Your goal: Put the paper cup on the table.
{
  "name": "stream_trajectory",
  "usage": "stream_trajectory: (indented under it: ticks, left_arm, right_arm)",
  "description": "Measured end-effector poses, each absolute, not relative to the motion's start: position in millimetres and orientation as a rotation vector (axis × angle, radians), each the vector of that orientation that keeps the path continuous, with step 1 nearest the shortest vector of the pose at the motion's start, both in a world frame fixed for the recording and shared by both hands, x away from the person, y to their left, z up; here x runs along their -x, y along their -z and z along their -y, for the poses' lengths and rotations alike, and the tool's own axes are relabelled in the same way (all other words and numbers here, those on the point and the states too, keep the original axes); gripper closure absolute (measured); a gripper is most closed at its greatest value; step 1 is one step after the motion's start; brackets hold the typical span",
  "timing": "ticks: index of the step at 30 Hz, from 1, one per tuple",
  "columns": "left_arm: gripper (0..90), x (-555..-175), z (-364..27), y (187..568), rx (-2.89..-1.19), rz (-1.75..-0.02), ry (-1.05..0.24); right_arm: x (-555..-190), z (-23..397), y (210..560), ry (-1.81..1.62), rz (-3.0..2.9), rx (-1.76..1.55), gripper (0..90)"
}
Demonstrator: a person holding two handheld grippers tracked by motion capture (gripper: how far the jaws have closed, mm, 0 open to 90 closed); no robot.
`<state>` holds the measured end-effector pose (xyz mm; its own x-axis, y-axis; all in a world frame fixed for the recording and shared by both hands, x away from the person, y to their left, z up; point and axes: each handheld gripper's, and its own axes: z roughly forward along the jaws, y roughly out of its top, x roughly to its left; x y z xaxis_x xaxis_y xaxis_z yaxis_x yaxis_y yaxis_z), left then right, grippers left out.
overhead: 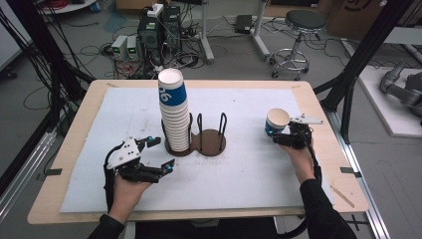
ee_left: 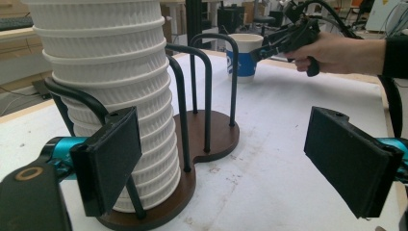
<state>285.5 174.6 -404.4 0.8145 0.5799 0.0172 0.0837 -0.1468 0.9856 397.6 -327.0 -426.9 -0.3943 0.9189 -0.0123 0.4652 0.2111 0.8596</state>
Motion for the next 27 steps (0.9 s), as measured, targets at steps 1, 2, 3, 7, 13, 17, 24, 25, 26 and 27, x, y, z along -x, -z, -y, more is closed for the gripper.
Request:
stream_trajectory:
  ticks: [1,2,3,7,13,17,24,25,26,27]
  left_arm:
    - [12.8,-285,-175,404,-1.681,-0.526,-0.468]
    - [12.8,-286,-175,404,-1.682,-0.527,-0.468]
    - [12.8,-285,-175,404,-1.681,-0.528,-0.468]
    - [12.7,-285,-175,404,-1.679,-0.530,-0.473]
    - [12.8,-284,-177,405,-1.676,-0.538,-0.473]
    - [12.8,-284,-178,405,-1.678,-0.541,-0.475]
    - [12.8,-282,-180,403,-1.673,-0.556,-0.486]
    - [12.8,-282,-181,403,-1.669,-0.560,-0.489]
    - [12.8,-282,-181,402,-1.667,-0.562,-0.488]
    - [12.8,-282,-181,400,-1.669,-0.560,-0.496]
  right_arm:
    - [-395,327,427,-1.094,-1.954,-1.279,13.8]
    - [-394,328,426,-1.096,-1.963,-1.281,13.8]
    - [-392,328,425,-1.096,-1.966,-1.287,13.7]
    - [-384,328,420,-1.102,-1.972,-1.284,13.8]
    - [-369,330,411,-1.147,-1.959,-1.289,13.8]
    - [-355,327,404,-1.197,-1.967,-1.255,13.8]
    - [-333,316,388,-1.337,-1.977,-1.131,13.9]
    - [-331,314,386,-1.353,-1.974,-1.112,13.9]
    - [-328,313,384,-1.377,-1.973,-1.098,13.9]
    - [-326,312,383,-1.398,-1.976,-1.069,13.9]
